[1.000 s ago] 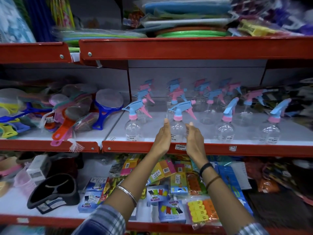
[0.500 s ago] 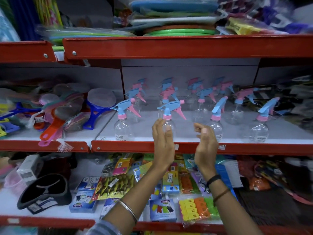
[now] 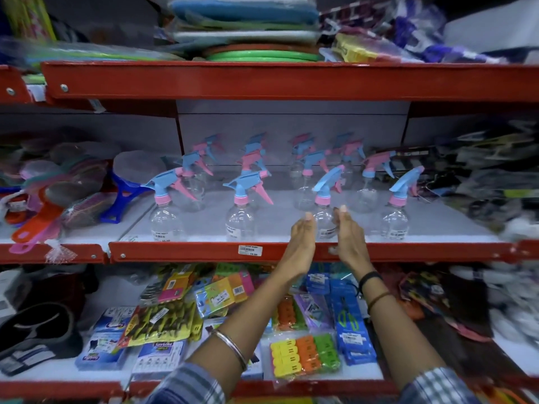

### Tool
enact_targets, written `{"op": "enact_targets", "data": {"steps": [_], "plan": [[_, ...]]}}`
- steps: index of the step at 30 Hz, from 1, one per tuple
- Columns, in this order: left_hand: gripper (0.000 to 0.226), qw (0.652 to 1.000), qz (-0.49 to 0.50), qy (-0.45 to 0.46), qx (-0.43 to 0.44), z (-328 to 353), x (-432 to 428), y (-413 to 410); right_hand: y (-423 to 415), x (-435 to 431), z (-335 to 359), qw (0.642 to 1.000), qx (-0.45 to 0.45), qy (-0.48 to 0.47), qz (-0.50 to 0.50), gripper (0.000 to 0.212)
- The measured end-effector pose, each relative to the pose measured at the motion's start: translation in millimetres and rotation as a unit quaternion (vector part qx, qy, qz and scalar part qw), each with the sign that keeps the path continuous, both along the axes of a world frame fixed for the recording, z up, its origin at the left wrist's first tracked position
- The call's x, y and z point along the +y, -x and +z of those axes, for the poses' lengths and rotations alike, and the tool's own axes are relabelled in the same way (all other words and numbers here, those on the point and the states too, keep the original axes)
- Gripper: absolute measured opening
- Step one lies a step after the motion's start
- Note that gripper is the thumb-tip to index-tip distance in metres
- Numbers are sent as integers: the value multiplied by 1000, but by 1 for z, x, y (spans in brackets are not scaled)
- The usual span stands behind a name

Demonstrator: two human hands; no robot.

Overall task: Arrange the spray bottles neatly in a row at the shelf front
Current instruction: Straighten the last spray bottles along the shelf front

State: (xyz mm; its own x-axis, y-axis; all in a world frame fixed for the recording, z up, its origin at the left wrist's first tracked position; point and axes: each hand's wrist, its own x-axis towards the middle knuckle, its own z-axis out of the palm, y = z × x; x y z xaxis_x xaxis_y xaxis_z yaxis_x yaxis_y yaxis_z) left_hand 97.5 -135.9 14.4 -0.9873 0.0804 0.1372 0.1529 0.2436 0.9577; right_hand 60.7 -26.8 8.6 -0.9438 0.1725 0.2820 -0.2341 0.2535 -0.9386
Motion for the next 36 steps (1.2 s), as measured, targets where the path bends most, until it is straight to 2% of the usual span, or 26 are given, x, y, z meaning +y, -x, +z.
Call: {"op": "enact_targets", "data": {"steps": [3,7,9,11,20,22,25,26,28,30,32,36], "plan": [[102,1000,17,-7,-9,5,1,4,-8,1,4,1000,16,4,3,74],[108,1000,17,4,-18,9,-2,9,-11,0,1,1000,21,5,-11,82],[103,999,30,0,-18,9,-3,11,-11,0,1,1000,23,1,-8,82],[95,999,37,-6,-21,10,-4,13,-11,0,0,999,40,-4,-7,80],[101,999,45,10,-23,9,-2,13,-13,4,-3,997,78,-15,-8,65],[84,997,70,14,13,5,4,8,-16,7,-4,995,100,-9,-15,63],[58,978,137,-10,157,0,21,-5,-22,24,-6,980,187,12,-62,54],[55,971,133,-21,197,-2,28,-8,-23,35,-8,972,219,15,-80,49],[53,970,89,-10,225,-4,43,-10,-20,60,-11,957,265,23,-117,41],[51,981,27,12,193,-2,61,-8,-13,87,-12,949,275,31,-152,39],[50,991,-22,30,127,6,78,-5,-6,107,-9,955,248,31,-159,43],[64,996,-62,59,19,21,112,8,13,132,-2,989,100,4,-110,59]]}}
